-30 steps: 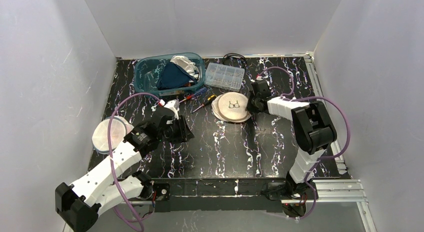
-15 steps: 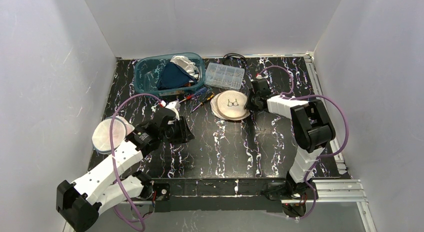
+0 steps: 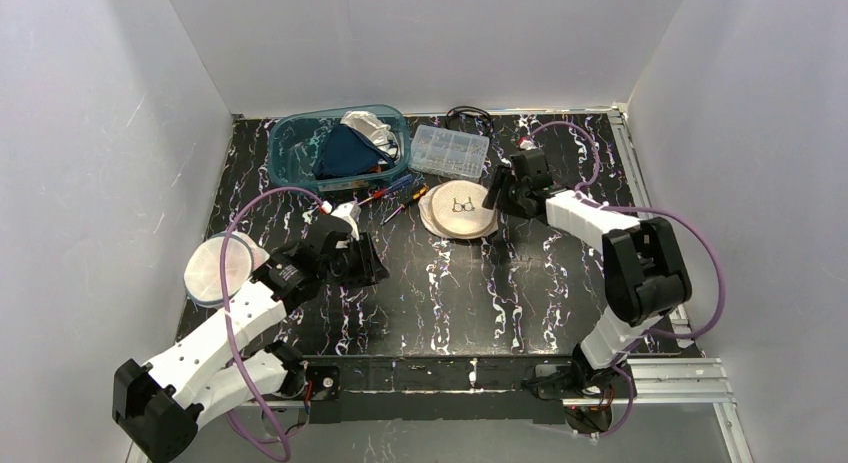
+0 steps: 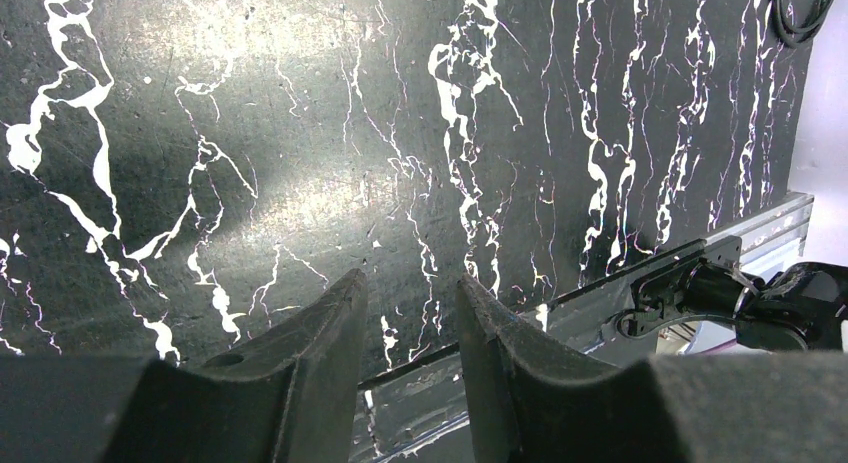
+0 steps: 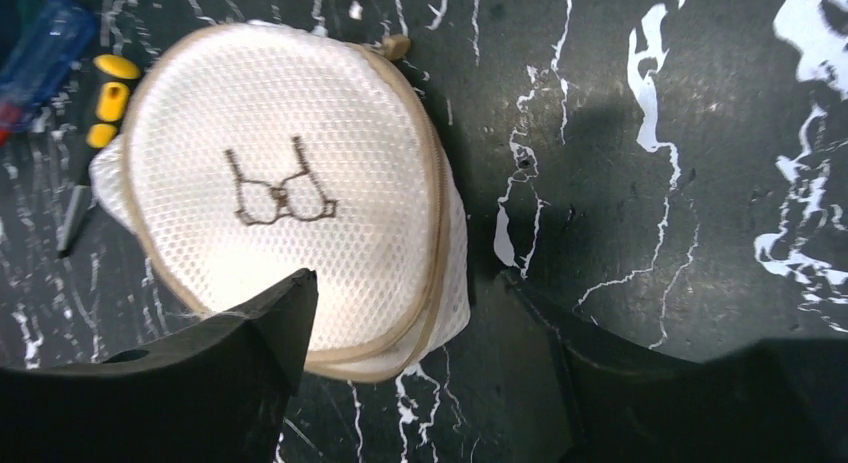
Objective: Unzip the laundry bag and remove the bra
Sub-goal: Move the laundry bag to the center of the board.
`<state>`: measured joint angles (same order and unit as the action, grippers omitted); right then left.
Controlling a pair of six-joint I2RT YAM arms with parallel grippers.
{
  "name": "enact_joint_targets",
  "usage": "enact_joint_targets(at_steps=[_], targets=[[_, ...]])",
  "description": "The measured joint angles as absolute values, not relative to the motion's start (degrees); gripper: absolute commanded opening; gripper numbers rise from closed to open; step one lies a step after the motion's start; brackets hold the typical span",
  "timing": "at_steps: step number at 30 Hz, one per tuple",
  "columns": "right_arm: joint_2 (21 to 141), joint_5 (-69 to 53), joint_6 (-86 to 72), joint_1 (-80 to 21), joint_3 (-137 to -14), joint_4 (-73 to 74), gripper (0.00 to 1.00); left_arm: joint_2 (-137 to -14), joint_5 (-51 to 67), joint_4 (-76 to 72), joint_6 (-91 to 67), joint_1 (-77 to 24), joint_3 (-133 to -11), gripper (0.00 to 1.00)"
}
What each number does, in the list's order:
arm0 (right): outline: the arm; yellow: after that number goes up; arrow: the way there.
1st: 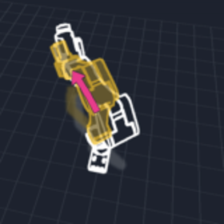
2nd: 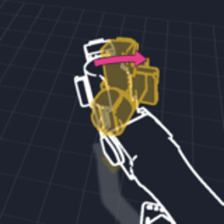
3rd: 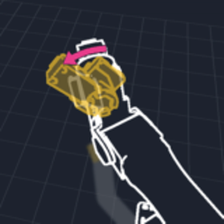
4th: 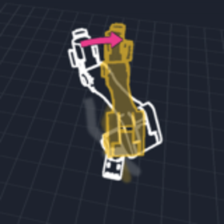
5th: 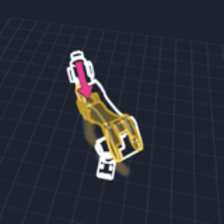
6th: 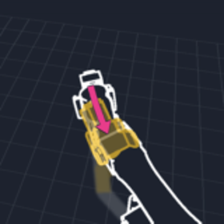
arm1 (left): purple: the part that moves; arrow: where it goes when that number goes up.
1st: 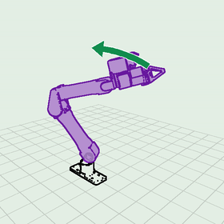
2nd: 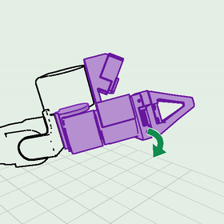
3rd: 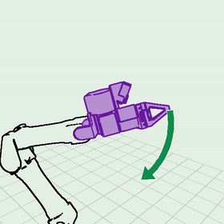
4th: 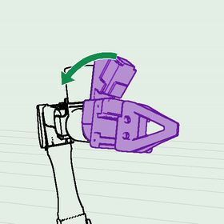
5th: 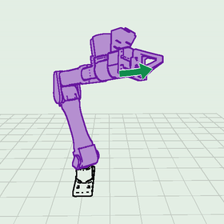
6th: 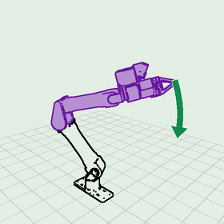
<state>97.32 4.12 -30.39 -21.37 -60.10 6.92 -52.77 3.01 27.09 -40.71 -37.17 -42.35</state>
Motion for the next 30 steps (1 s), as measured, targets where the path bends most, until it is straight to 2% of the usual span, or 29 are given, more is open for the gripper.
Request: enact_joint_targets(at_steps=[2, 4, 9, 11, 18, 23, 30], targets=[[94.78, 3.95, -30.44, -21.37, -59.79, 7.2, 0.78, -52.66, 2.98, 27.16, -40.73, -37.17, -42.33, 0.37], [92.33, 3.27, -30.41, -21.39, -59.13, 7.33, 0.72, -52.6, 3.01, 27.24, -40.73, -37.17, -42.33, 0.37], [85.36, -1.61, -29.87, -21.91, -55.37, 7.18, 0.46, -52.38, 2.96, 28.1, -40.71, -37.12, -42.33, 0.37], [82.19, -3.51, -29.17, -23.57, -52.8, 7.25, 0.41, -51.81, 2.92, 28.75, -40.71, -37.08, -42.33, 0.37], [79.37, -5.58, -28.38, -32.77, -43.72, 5.91, 0.3, -49.56, 2.74, 29.26, -41.25, -37.08, -41.58, 0.37], [82.08, -3.49, -31.38, -33.5, -38.09, 2.22, 0.26, -48.75, 2.2, 30.22, -42.15, -37.08, -40.47, 0.37], [88.01, 0.27, -36.21, -33.5, -37.82, -6.83, 0.24, -45.93, -0.82, 33.19, -42.65, -37.06, -40.38, 0.37]])
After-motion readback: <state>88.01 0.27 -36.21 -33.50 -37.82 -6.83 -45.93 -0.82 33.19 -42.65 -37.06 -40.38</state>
